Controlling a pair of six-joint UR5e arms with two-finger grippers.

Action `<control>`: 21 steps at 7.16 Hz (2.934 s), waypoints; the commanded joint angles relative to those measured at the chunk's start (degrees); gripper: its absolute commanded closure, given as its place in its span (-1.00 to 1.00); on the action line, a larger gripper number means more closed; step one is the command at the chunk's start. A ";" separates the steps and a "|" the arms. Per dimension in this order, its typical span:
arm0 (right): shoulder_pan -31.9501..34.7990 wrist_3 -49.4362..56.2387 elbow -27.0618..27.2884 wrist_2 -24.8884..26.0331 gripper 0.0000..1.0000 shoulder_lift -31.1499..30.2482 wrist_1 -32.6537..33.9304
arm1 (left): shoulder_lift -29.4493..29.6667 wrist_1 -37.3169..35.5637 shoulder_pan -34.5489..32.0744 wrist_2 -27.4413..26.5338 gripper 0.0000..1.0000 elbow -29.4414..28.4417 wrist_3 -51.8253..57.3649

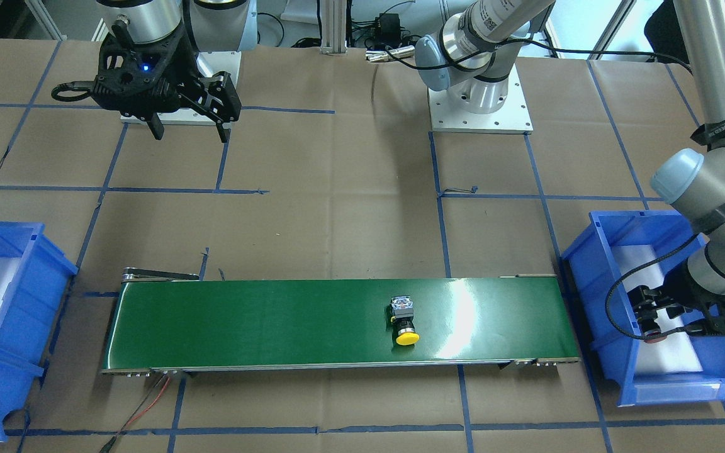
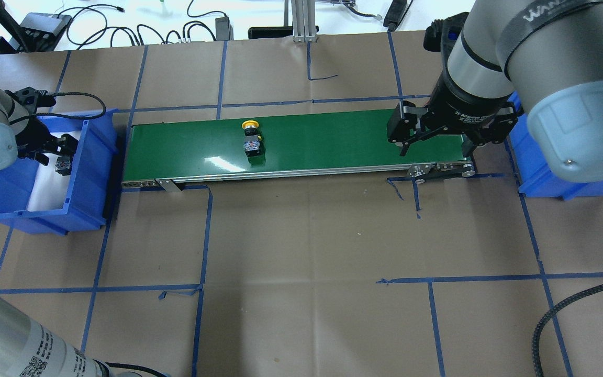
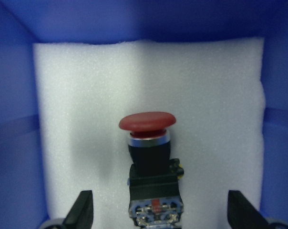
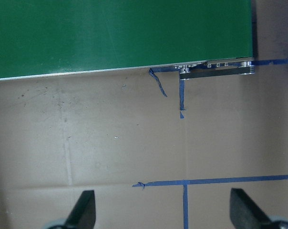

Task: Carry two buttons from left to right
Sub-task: 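Grasp the red-capped button with the left gripper and lift, then release the red button on the belt while the right gripper approaches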

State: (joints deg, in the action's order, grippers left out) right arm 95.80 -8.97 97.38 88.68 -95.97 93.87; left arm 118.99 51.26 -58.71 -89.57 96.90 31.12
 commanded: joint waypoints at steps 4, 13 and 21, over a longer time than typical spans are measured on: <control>0.00 0.00 0.00 0.00 -1.00 0.09 0.09 | -0.07 0.24 -0.17 0.09 0.78 -1.10 -1.33; -0.35 -0.70 -0.09 -0.52 -1.00 0.70 0.61 | -10.71 32.06 -1.49 -0.70 1.00 -15.09 -0.89; -2.46 -1.14 -0.97 1.49 -1.00 13.96 18.98 | -11.50 32.94 -18.54 -0.61 1.00 -11.74 -15.12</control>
State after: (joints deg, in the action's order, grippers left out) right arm 93.51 -9.86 96.60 90.06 -84.58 111.69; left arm 106.76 84.91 -75.88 -90.26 84.58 17.22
